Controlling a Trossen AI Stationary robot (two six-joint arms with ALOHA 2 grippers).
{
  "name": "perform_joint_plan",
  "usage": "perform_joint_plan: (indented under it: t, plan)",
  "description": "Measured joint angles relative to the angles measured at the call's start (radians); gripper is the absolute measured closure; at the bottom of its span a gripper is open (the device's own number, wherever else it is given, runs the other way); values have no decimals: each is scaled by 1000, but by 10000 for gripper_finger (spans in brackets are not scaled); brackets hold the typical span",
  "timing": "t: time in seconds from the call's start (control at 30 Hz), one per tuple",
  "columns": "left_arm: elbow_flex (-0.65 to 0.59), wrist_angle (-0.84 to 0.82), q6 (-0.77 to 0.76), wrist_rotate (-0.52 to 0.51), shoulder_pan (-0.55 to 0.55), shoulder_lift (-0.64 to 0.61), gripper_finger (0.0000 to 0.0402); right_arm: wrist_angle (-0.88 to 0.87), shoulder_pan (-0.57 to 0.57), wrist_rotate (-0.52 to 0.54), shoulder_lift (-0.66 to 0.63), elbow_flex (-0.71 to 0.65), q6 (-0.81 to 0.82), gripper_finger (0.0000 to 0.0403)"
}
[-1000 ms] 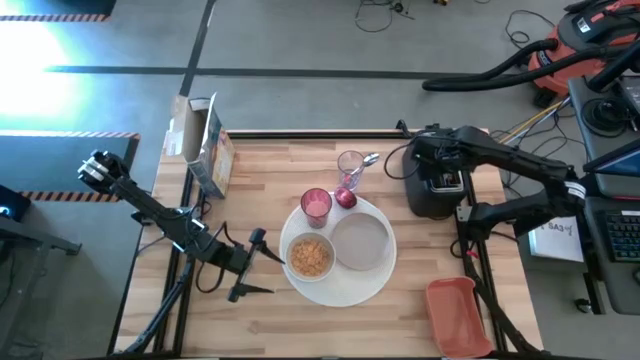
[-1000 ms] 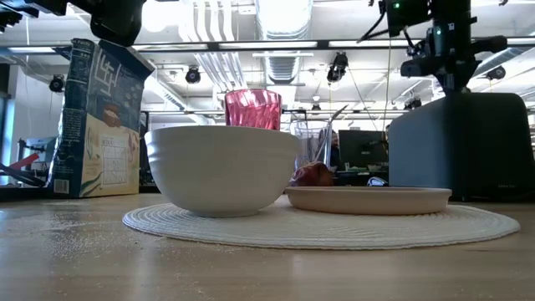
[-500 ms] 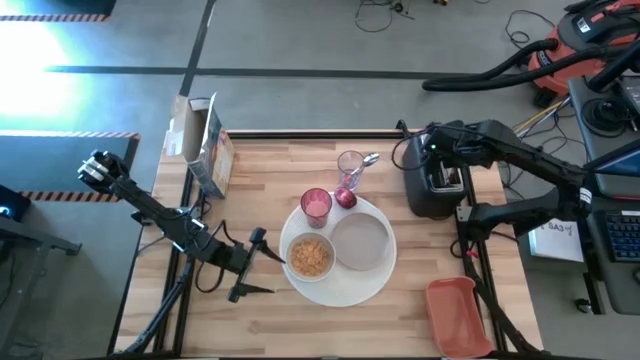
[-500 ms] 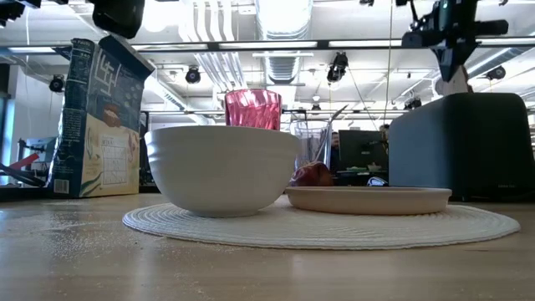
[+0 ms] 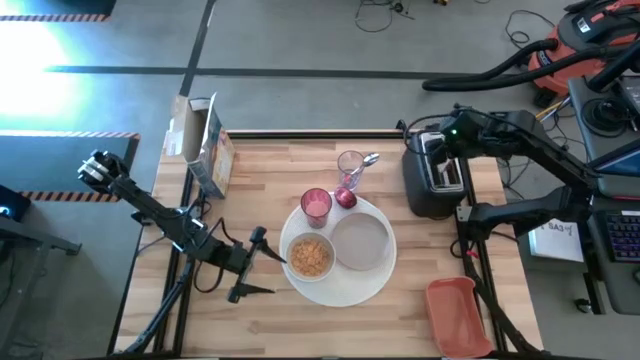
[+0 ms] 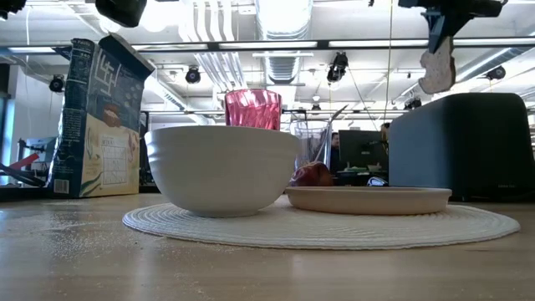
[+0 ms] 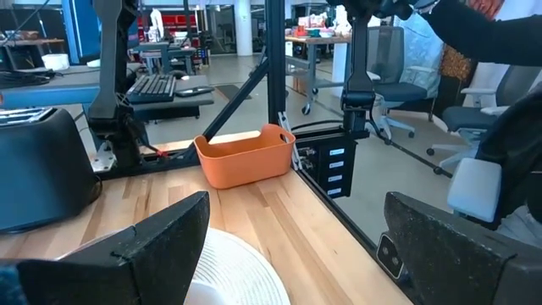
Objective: Arrange a breakfast setting
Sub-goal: Put the toast on the brown plate
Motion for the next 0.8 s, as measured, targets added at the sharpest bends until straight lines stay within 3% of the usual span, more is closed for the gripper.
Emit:
perform_joint_plan:
  t: [0.2,0.37,0.57,0.8]
  plan:
    - [1,0,0,0,0,0,64,58,9,-171,0,-9,-16,382]
    - [4,-1,0,0,0,0,64,245,90,-323,0,-78,-60,382]
    - [12,0,0,0,0,0,64,502,236,-406,13,-195,-70,382]
    - [12,0,0,0,0,0,64,698,399,-411,50,-359,-62,381]
